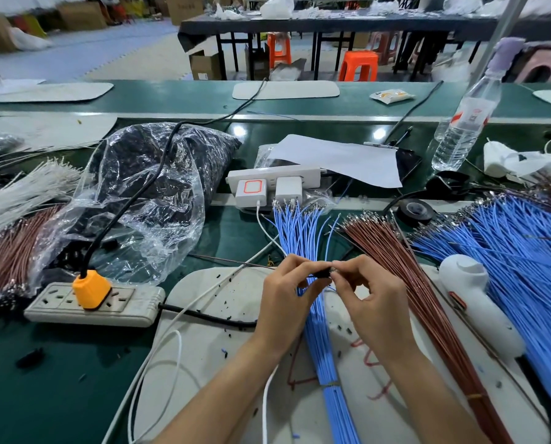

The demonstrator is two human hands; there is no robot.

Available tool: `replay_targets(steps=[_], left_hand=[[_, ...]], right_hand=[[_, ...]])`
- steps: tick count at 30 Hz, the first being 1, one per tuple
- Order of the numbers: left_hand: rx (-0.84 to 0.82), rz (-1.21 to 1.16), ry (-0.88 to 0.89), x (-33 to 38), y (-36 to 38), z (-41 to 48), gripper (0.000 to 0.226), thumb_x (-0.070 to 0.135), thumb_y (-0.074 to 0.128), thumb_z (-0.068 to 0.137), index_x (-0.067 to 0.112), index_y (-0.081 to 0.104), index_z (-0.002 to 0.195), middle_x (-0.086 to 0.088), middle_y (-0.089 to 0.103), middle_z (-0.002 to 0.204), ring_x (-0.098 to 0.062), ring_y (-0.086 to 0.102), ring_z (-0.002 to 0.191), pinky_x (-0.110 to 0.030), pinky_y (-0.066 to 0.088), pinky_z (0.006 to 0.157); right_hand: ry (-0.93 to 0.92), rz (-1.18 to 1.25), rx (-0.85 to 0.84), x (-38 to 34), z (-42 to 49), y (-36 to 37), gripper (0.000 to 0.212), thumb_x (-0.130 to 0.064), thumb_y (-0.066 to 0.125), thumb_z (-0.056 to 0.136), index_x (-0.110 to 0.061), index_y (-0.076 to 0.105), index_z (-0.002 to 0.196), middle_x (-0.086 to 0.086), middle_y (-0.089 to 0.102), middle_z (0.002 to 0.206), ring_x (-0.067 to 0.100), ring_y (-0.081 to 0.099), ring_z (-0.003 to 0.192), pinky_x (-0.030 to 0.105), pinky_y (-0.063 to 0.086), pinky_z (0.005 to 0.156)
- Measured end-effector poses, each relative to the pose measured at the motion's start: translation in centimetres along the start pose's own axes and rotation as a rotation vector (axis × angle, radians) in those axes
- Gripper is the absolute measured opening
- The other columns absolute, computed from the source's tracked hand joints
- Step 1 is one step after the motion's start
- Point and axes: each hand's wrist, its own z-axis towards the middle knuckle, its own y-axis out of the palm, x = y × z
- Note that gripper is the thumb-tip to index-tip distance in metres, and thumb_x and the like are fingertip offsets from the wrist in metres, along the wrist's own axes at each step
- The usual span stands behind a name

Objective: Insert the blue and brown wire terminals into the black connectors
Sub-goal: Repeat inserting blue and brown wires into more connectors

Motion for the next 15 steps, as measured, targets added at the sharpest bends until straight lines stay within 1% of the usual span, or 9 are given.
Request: replay_targets(steps=[1,3,5,6,8,9,11,13,15], left_hand=[[-0.005,0.015,0.013,-0.04,0.02,-0.01,0.029,0.002,0.074,0.078,0.009,0.072,0.106,-0.002,0.061,0.086,0.007,0.050,0.073,-0.007,0.040,0.072],[-0.014,0.052,0.035,-0.12,0.05,-0.07,0.029,0.003,0.074,0.078,0.008,0.072,0.107,-0.003,0.061,0.087,0.009,0.049,0.076,-0.005,0.039,0.073],[-0.023,0.092,0.046,-0.33,0.05,-0.06,0.028,0.005,0.073,0.079,0.007,0.072,0.107,-0.005,0.063,0.089,0.004,0.051,0.076,-0.006,0.040,0.073],[-0.031,0.108,0.048,-0.42,0.07,-0.04,0.027,0.005,0.073,0.080,0.006,0.072,0.106,-0.005,0.063,0.089,-0.001,0.054,0.077,-0.008,0.042,0.072],[-0.051,0.116,0.051,-0.52,0.07,-0.01,0.023,0.006,0.072,0.080,0.003,0.071,0.104,-0.007,0.064,0.089,-0.011,0.058,0.077,-0.011,0.044,0.072],[-0.059,0.108,0.050,-0.53,0.04,0.01,0.022,0.007,0.070,0.081,0.002,0.071,0.103,-0.008,0.064,0.089,-0.012,0.059,0.077,-0.012,0.045,0.072],[-0.089,0.086,0.042,-0.57,-0.10,0.04,0.023,0.011,0.065,0.084,0.002,0.070,0.105,-0.008,0.068,0.091,-0.014,0.062,0.080,-0.020,0.048,0.073],[-0.133,0.065,0.037,-0.55,-0.22,0.04,0.026,0.015,0.062,0.087,0.005,0.069,0.110,-0.005,0.072,0.097,-0.013,0.065,0.086,-0.024,0.050,0.076],[-0.175,0.036,0.034,-0.45,-0.25,0.09,0.028,0.016,0.062,0.088,0.009,0.069,0.114,-0.002,0.073,0.098,-0.011,0.065,0.086,-0.018,0.049,0.077]], right_hand=[[-0.022,-0.023,-0.004,0.14,-0.01,-0.03,0.013,0.006,0.071,0.079,-0.006,0.067,0.085,0.001,0.063,0.071,0.011,0.057,0.065,0.021,0.048,0.062],[-0.074,-0.071,-0.012,0.22,0.00,-0.04,0.013,0.007,0.072,0.077,-0.003,0.066,0.083,0.003,0.062,0.070,0.011,0.053,0.065,0.018,0.046,0.061],[-0.099,-0.089,-0.026,0.26,0.02,-0.05,0.013,0.008,0.073,0.076,-0.002,0.066,0.082,0.003,0.061,0.070,0.010,0.052,0.066,0.014,0.045,0.062],[-0.088,-0.077,-0.034,0.22,0.04,-0.09,0.013,0.007,0.073,0.076,-0.003,0.066,0.082,0.001,0.062,0.071,0.009,0.053,0.066,0.014,0.045,0.062],[0.033,0.033,-0.059,0.12,0.10,-0.26,0.015,0.004,0.073,0.078,-0.010,0.067,0.081,-0.005,0.064,0.070,0.009,0.058,0.066,0.015,0.047,0.062],[0.127,0.129,-0.084,0.01,0.18,-0.37,0.017,0.001,0.072,0.080,-0.015,0.066,0.080,-0.008,0.065,0.068,0.007,0.060,0.065,0.015,0.048,0.062],[0.270,0.305,-0.133,-0.16,0.30,-0.48,0.021,-0.001,0.071,0.081,-0.020,0.065,0.078,-0.007,0.067,0.068,0.004,0.062,0.061,0.014,0.049,0.060],[0.303,0.360,-0.150,-0.21,0.35,-0.54,0.022,-0.001,0.070,0.082,-0.021,0.064,0.078,-0.007,0.069,0.071,0.003,0.062,0.059,0.015,0.050,0.060],[0.307,0.365,-0.157,-0.19,0.43,-0.59,0.022,0.000,0.069,0.083,-0.021,0.064,0.078,-0.010,0.069,0.070,0.001,0.063,0.060,0.014,0.049,0.060]])
